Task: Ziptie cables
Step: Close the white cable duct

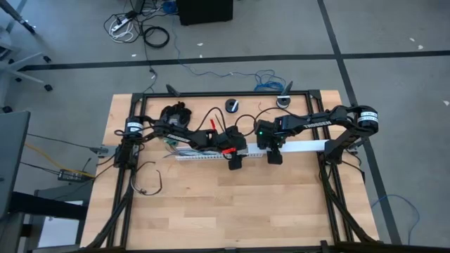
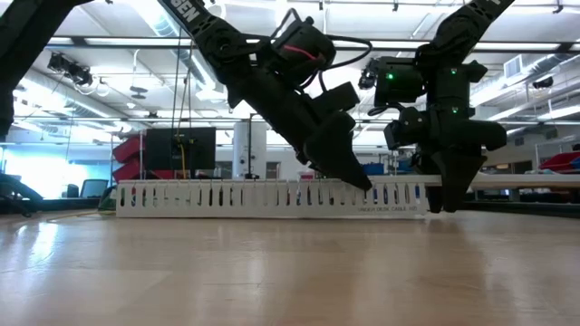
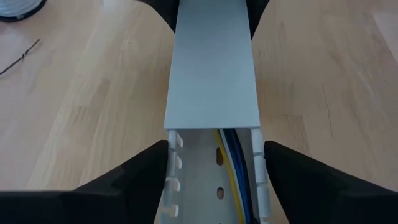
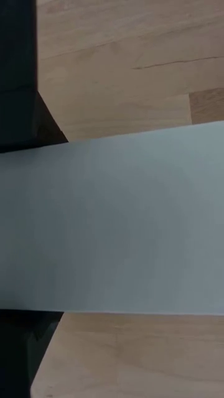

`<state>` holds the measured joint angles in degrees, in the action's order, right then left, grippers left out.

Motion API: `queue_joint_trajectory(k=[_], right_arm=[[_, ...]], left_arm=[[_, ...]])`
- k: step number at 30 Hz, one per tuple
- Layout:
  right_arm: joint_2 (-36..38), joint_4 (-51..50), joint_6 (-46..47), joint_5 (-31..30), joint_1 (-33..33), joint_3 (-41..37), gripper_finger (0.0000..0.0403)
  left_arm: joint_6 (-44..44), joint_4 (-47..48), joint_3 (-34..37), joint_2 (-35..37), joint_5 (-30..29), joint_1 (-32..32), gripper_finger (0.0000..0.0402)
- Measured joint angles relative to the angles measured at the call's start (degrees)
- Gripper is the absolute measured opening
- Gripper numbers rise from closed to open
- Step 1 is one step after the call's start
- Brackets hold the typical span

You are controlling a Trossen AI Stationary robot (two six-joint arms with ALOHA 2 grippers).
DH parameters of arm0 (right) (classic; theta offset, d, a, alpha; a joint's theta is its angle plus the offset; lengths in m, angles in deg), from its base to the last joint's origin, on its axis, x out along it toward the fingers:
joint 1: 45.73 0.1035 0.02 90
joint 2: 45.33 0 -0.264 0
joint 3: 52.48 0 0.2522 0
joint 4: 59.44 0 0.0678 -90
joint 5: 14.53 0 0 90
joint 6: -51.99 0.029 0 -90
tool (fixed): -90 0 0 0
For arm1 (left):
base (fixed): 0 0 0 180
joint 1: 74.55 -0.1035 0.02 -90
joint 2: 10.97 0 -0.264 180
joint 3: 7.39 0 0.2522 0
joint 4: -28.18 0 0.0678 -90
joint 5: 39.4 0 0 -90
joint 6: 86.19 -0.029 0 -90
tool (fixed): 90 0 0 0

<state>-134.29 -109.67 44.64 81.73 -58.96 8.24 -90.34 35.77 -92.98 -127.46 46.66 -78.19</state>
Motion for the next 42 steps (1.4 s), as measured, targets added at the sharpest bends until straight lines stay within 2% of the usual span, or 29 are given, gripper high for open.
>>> queue_joint_trajectory(k=[21,35,42], right_arm=[[0.0,1.0,0.0,-0.1,0.0,0.0,0.0224],[0.0,1.9,-0.1,0.8,0.0,0.0,0.0224],[0.0,1.9,-0.4,0.9,0.0,0.0,0.0222]], left_arm=[[0.1,0.1,-0.1,0.0,-0.7,0.0,0.0228],[0.4,0.3,-0.1,0.0,-0.9,0.0,0.0228],[-0.2,0.3,-0.1,0.4,-3.6,0.1,0.0236]])
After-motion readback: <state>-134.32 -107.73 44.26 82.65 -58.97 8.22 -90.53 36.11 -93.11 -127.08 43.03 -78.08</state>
